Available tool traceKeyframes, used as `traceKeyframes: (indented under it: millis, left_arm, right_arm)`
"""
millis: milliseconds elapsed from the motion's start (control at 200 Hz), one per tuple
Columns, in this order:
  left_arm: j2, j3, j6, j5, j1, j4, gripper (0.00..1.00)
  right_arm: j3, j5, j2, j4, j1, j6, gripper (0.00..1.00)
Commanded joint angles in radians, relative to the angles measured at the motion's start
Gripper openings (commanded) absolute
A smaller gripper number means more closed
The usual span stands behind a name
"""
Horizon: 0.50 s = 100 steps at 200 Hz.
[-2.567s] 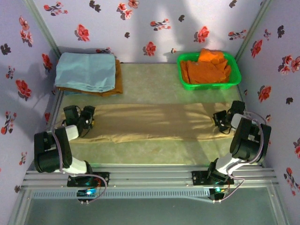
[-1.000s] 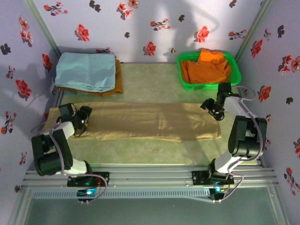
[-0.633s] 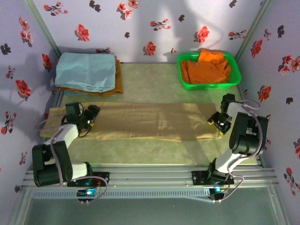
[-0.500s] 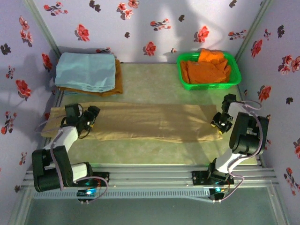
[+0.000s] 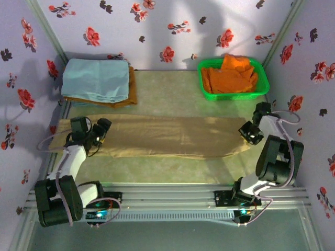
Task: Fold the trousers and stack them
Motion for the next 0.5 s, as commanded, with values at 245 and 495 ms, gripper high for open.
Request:
traceKeyframes:
  millis: [245,495]
  left_arm:
    - [0.052,0.054,0.065,0.013,-0.027,-0.047,0.80]
    - [0.102,0.054,0.045,0.022,-0.026,-0.010,0.81]
  right_arm:
    - [0.270,0.189,-0.047,-0.151,0.539,0.150,0.00]
    - [0.517,0.262,0.140,-0.159,0.928,0.284,0.00]
